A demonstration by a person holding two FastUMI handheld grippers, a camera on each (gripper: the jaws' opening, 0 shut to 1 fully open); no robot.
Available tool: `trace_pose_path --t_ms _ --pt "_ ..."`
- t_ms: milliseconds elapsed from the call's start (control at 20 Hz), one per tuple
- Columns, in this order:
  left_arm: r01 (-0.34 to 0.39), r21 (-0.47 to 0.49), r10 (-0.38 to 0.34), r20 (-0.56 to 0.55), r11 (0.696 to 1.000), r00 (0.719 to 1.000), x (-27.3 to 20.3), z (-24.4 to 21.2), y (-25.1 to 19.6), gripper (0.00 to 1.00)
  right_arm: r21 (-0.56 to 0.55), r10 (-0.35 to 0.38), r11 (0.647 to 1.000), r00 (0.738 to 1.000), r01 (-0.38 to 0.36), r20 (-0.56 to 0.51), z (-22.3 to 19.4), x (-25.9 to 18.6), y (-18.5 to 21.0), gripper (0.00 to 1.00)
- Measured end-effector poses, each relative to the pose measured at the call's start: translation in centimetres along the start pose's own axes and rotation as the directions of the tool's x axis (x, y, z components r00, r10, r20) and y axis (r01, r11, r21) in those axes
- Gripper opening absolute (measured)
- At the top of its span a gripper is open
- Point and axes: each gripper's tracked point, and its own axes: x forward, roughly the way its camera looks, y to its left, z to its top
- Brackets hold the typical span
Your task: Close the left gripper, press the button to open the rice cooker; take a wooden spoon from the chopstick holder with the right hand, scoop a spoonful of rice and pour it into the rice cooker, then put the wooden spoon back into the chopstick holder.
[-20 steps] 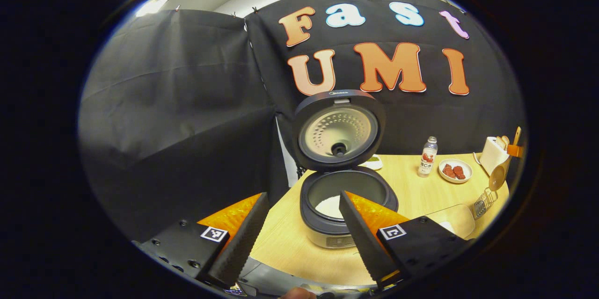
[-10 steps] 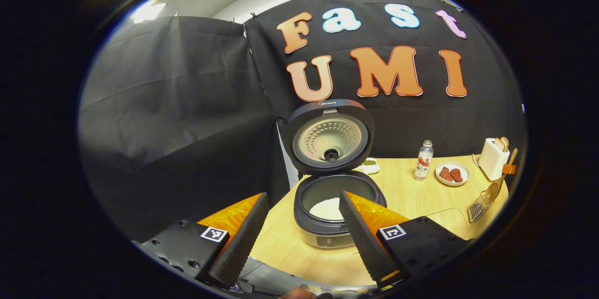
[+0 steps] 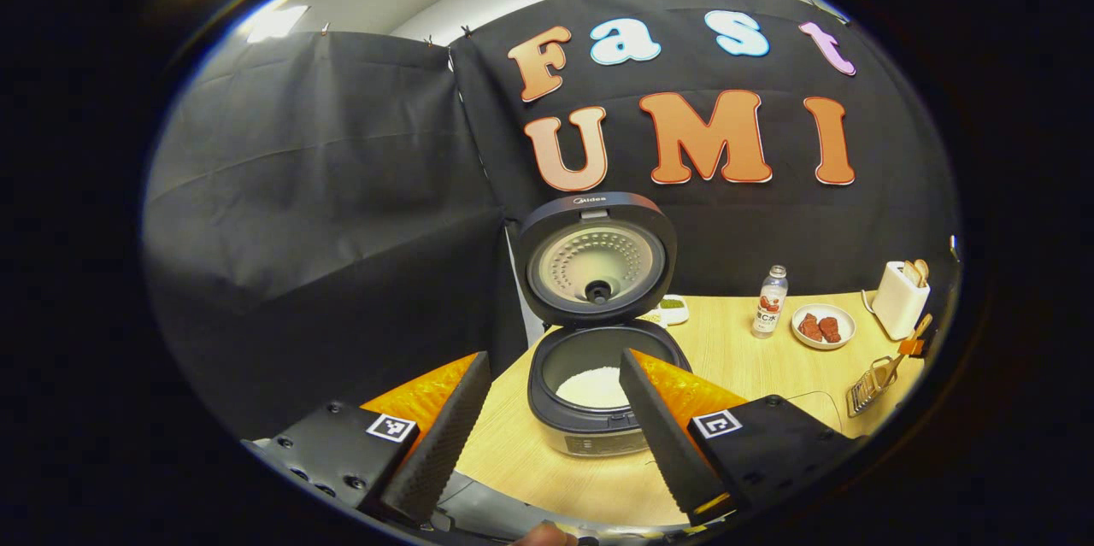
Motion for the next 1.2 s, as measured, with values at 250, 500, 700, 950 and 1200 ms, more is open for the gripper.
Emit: trace_pose_path --t_ms 250,500,700,950,1200 --pt "0.019 -0.032 -0.019 0.006 0.999 1.0 1.9 0.8 -0.1 1.0 0.008 -0.035 0.999 0.998 0.035 -0.056 -0.3 0.0 -1.1 0.15" --pt "0.032 -0.039 -0.031 0.041 0.999 0.999 3.8 3.1 -0.1 1.0 0.015 -0.117 0.993 0.99 0.118 -0.075 0.0 -1.0 -3.6 0.4" --pt "0.046 -0.086 -0.038 0.095 0.995 0.995 6.0 7.6 -1.5 1.0 0.028 -0.16 0.987 0.987 0.161 -0.035 1.6 -2.3 -4.3 0.49" --pt "0.041 -0.091 -0.024 0.18 0.995 0.983 8.3 14.4 -1.9 0.98 -0.005 -0.17 0.985 0.982 0.171 0.077 6.0 -5.1 -3.6 0.81" --pt "0.043 -0.134 -0.011 0.234 0.99 0.972 11.4 20.4 -1.9 0.96 -0.041 -0.137 0.988 0.972 0.147 0.19 11.2 -8.6 -1.2 0.85"
